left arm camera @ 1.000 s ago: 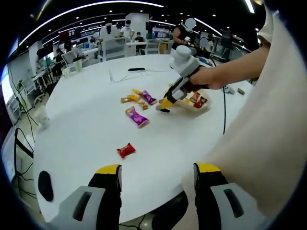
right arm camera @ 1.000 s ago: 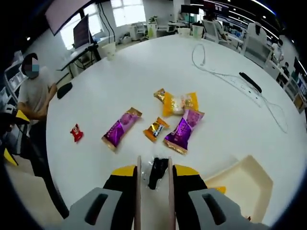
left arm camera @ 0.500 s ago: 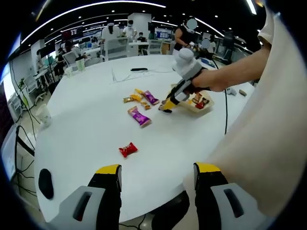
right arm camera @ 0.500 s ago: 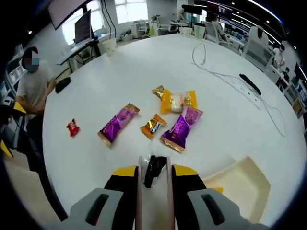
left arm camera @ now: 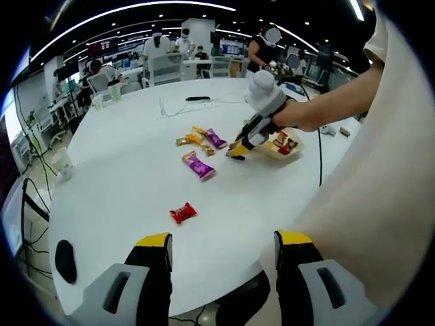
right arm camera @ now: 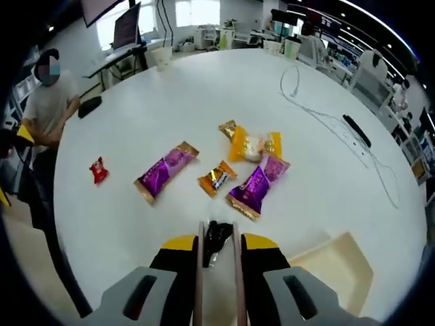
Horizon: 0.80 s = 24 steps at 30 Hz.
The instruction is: Place the target food into the container with the food tongs after gripping and lifting it, then release it inside without dropping or visibly crushing the food.
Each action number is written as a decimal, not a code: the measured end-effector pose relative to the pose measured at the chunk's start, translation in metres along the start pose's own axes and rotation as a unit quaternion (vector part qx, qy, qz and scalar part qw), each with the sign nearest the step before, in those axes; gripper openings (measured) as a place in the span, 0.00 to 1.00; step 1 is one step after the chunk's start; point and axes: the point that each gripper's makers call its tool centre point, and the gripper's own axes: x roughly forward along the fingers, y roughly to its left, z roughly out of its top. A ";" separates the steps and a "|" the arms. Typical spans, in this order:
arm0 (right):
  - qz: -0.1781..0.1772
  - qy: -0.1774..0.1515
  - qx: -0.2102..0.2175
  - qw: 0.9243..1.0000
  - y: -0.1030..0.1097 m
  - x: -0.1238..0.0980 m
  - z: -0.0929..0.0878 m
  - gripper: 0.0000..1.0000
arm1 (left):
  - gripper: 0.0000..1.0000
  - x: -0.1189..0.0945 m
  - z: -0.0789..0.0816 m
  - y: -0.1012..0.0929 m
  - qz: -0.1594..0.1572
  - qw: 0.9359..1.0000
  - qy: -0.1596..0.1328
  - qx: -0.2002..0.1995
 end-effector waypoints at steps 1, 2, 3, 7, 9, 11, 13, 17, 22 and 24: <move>-0.002 0.000 -0.001 1.000 -0.001 0.000 -0.001 0.24 | 0.60 0.000 0.000 0.001 0.000 1.000 0.000 0.000; -0.005 0.000 -0.002 1.000 -0.002 0.000 -0.001 0.25 | 0.60 0.000 0.000 0.001 0.000 1.000 0.000 0.000; -0.004 0.000 -0.002 1.000 -0.002 0.000 -0.002 0.25 | 0.60 0.000 0.000 0.001 0.000 1.000 0.000 0.000; -0.002 0.004 0.002 1.000 -0.002 0.000 -0.004 0.24 | 0.60 0.001 0.000 0.002 -0.001 1.000 0.000 0.001; 0.000 0.004 0.005 1.000 -0.001 -0.001 -0.004 0.23 | 0.60 0.001 0.001 0.002 -0.002 1.000 0.000 0.002; 0.002 0.004 0.004 1.000 0.001 -0.001 -0.004 0.22 | 0.60 0.002 0.001 0.002 -0.002 1.000 0.000 0.001; 0.005 0.004 0.005 1.000 0.002 -0.001 -0.003 0.21 | 0.60 0.002 0.001 0.002 -0.003 1.000 0.000 0.001; 0.003 0.001 0.007 1.000 0.001 -0.002 -0.003 0.20 | 0.60 0.003 -0.001 0.002 -0.003 1.000 0.001 -0.001; 0.005 -0.001 0.007 1.000 0.000 -0.002 -0.004 0.19 | 0.60 0.003 -0.001 0.002 -0.003 1.000 0.001 -0.001; 0.007 -0.002 0.009 1.000 0.000 -0.002 -0.004 0.19 | 0.60 0.003 -0.001 0.002 -0.003 1.000 0.001 -0.001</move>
